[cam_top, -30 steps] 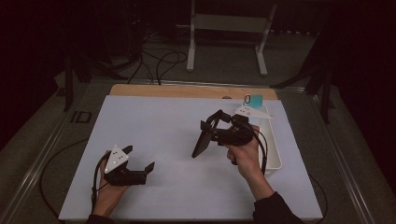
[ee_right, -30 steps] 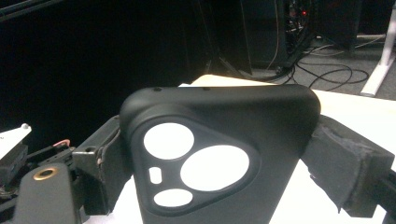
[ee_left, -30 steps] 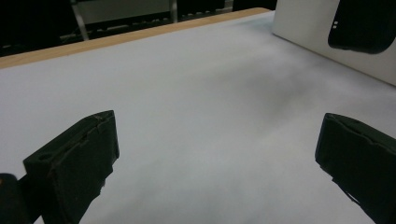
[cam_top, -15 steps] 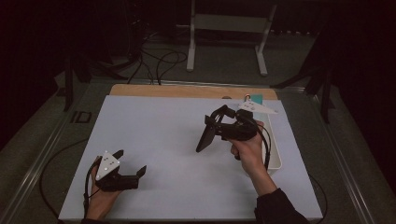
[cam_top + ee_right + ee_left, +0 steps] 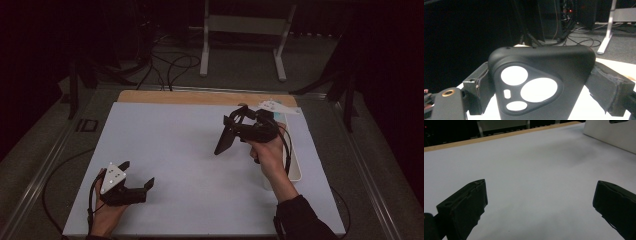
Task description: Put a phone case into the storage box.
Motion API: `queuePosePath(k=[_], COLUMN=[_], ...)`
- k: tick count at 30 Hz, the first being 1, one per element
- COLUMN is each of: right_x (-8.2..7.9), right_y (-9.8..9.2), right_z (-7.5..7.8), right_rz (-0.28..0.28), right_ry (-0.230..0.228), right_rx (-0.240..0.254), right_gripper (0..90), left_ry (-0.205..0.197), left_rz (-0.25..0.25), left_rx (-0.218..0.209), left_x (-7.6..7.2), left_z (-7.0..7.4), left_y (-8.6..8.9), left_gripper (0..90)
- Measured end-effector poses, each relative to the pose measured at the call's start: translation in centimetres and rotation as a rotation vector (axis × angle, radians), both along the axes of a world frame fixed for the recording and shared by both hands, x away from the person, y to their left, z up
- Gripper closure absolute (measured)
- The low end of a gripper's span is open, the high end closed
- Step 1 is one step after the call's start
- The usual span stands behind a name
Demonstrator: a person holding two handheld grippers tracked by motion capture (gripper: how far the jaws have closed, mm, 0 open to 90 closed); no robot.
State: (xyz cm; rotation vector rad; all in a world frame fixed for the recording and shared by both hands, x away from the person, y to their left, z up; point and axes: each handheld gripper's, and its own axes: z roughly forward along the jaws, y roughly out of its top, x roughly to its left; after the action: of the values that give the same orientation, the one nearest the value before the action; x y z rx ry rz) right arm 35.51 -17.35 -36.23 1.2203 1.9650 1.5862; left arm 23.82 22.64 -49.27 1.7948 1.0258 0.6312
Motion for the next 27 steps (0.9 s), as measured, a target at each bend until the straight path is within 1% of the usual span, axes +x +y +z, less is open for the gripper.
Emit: queuePosePath(k=[4,19,27], right_x=[0.5,1.9,2.7], right_y=[-0.2,-1.1,-1.5], right_z=[0.3,1.1,1.4], right_rz=[-0.014,-0.062,-0.089], right_ry=[-0.007,-0.018,-0.025], right_rx=[-0.011,-0.01,-0.024], right_gripper=[14.7,14.8,14.8], left_ry=[-0.003,-0.008,-0.008], left_rz=[0.005,0.012,0.011], left_rx=[-0.002,-0.003,-0.003], left_x=[0.0,0.0,-0.1], left_z=[0.1,0.1,0.1], left_y=[0.1,0.2,0.1], left_gripper=[0.0,0.1,0.1])
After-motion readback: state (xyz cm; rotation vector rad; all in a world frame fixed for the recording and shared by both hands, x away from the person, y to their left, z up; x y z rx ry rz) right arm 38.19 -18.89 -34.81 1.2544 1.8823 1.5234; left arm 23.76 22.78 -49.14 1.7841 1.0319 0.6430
